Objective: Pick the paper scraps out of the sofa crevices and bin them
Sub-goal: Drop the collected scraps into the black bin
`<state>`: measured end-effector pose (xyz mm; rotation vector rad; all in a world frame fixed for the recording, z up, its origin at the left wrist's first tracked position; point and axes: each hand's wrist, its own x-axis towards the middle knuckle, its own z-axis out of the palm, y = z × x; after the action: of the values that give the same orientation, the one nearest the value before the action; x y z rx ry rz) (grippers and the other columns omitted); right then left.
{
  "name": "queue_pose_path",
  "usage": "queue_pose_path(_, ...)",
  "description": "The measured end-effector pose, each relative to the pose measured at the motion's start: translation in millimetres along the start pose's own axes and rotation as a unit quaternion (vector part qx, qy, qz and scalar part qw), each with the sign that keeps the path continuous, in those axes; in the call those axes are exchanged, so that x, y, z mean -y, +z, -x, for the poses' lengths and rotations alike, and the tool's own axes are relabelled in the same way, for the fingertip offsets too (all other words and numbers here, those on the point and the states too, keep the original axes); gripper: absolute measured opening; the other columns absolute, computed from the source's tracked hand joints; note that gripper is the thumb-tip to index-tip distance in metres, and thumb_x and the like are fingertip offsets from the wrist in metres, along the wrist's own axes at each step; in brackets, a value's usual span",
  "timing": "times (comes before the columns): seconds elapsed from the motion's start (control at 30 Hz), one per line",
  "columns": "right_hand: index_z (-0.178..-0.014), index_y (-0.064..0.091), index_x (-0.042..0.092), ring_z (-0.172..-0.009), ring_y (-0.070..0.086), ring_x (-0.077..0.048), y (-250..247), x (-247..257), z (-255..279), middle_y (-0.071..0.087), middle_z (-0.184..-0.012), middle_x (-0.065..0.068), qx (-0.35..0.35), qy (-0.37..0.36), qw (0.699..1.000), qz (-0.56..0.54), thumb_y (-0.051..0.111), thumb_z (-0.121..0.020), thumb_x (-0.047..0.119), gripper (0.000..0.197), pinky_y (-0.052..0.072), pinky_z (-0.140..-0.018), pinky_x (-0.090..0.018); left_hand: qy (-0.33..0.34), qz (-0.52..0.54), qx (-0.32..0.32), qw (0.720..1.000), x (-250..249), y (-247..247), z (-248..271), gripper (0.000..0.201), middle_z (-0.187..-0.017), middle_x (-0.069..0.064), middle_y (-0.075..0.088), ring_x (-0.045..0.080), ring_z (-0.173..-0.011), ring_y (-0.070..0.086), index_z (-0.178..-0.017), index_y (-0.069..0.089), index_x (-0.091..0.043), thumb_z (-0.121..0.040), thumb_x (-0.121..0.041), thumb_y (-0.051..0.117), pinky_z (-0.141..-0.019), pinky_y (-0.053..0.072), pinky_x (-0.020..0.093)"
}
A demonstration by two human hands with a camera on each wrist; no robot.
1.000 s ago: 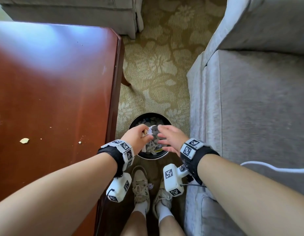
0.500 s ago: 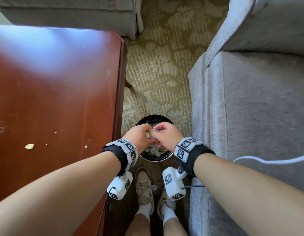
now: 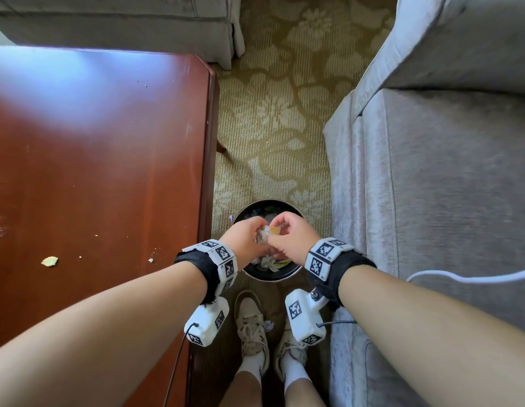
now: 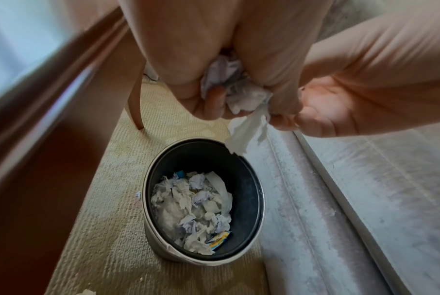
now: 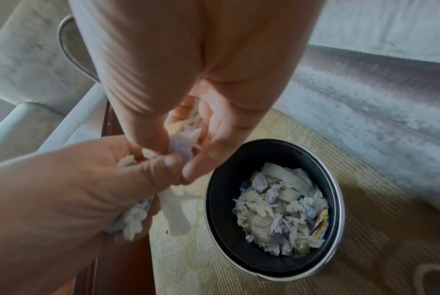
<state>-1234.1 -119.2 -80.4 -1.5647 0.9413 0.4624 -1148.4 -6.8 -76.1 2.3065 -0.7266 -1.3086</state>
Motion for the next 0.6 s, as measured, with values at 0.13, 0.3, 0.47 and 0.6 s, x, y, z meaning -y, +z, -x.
queue_pose_path(0.13,-0.087,0.056,0.021,-0.058,0.067,-0.022,-7.9,-2.7,-2.9,0.070,-0.090,-0.012,-0.027,0.008,1.000,-0.003,0.069,-0.083,0.016,0.015,0.060,-0.065,-0.043,0.016,-0.030,0.008,0.999,-5.3,-0.8,-1.5,0.034,-0.113,0.006,0.064,0.022,-0.098,0.062,-0.120,0.057,-0.012,-0.088,-0.023,0.065,-0.080,0.048,0.030)
queue_pose_path(0.3,-0.086,0.057,0.024,-0.074,0.070,-0.029,-13.6,-2.5,-4.8,0.069,-0.090,-0.009,-0.069,0.000,0.996,0.063,0.070,-0.078,0.023,0.015,0.060,-0.066,-0.046,0.018,-0.041,0.010,0.999,-13.6,1.6,-4.5,0.038,-0.130,0.010,0.053,0.024,-0.117,0.053,-0.131,0.051,-0.010,-0.095,-0.021,0.054,-0.093,0.040,0.028)
queue_pose_path(0.47,-0.089,0.057,0.019,-0.075,0.069,-0.029,-18.8,-8.7,-7.1,0.067,-0.088,-0.008,-0.108,0.019,0.990,0.084,0.069,-0.079,0.021,0.016,0.059,-0.068,-0.045,-0.002,-0.031,0.025,0.999,-17.6,5.0,-6.5,0.038,-0.135,0.011,0.048,0.023,-0.112,0.055,-0.137,0.046,-0.012,-0.099,-0.019,0.045,-0.089,0.041,0.026)
queue_pose_path(0.6,-0.086,0.054,0.026,-0.074,0.068,-0.025,-19.9,-12.7,-8.5,0.064,-0.094,-0.004,-0.108,0.025,0.989,0.095,0.067,-0.077,0.025,0.016,0.058,-0.070,-0.041,-0.050,0.072,0.014,0.996,-18.5,6.8,-8.0,0.040,-0.116,0.012,0.060,0.020,-0.085,0.061,-0.132,0.051,-0.012,-0.094,-0.009,0.040,-0.071,0.053,0.033)
